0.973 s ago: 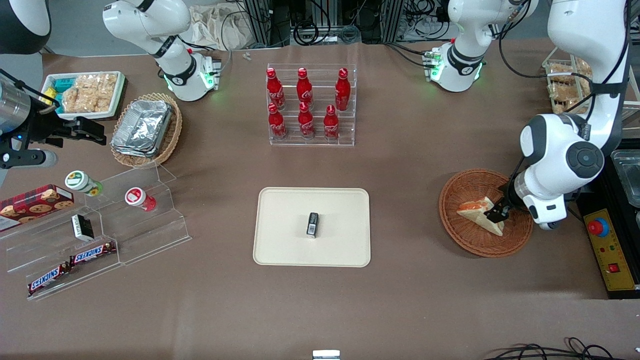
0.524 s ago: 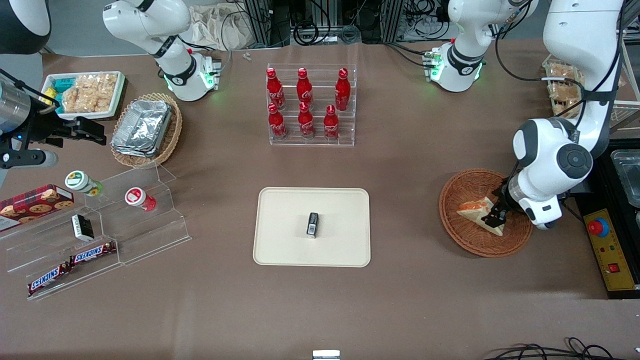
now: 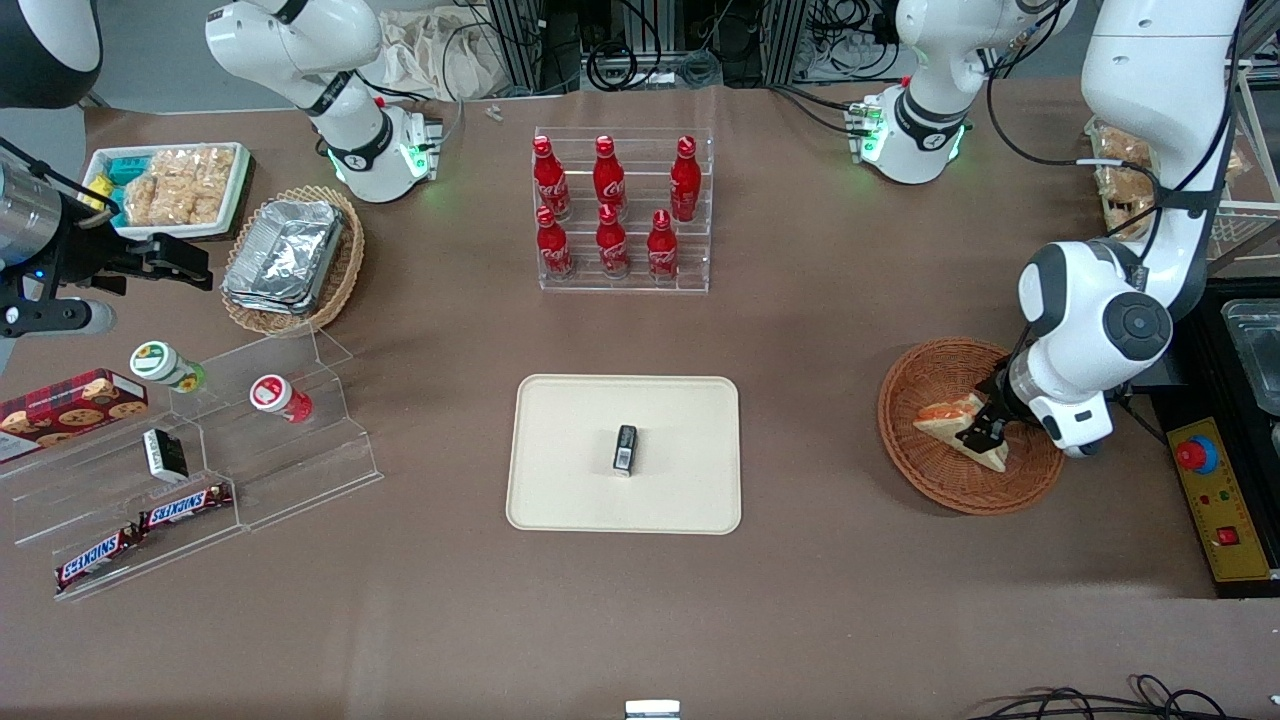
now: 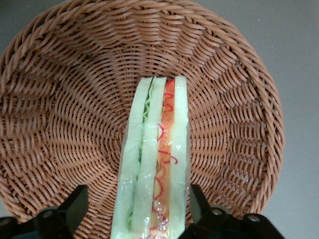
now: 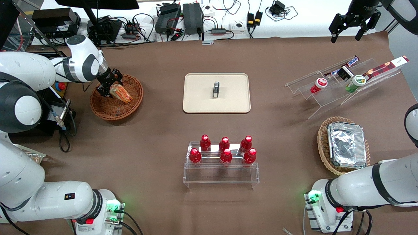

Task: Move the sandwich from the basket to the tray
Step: 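Lift the sandwich and carry it over the cream tray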

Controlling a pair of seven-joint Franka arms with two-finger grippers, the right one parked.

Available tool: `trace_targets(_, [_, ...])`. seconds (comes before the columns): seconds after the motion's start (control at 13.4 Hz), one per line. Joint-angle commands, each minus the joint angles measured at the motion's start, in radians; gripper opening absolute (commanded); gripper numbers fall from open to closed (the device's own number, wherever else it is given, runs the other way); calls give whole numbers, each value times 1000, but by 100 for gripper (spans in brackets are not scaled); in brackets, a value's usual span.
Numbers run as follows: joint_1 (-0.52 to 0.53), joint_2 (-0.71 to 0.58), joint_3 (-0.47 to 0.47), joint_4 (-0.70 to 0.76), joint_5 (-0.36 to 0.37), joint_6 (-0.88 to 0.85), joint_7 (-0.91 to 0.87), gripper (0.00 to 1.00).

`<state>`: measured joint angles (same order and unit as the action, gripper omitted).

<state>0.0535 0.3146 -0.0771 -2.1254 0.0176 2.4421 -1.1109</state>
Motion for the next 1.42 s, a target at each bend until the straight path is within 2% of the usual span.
trace_targets(0.0, [-6,-18,-1,-28,4,55,-50,40])
trace_targets(0.22, [-8,-51,-12,14,5,-27,-76,3])
trace_targets(0.3, [-8,-67,-18,48,5,-96,-76,0])
trace_targets(0.67, [-8,-83,-43,303,8,-518,-50,0])
trace_targets(0.97, [-7,-75,-92,546,5,-837,52,0])
trace_targets(1.12, [-6,-72,-128,622,4,-919,129,0])
trace_targets(1.27, [-6,-78,-164,628,4,-928,230,0])
trace_targets(1.35, [-7,-80,-180,630,11,-952,308,5])
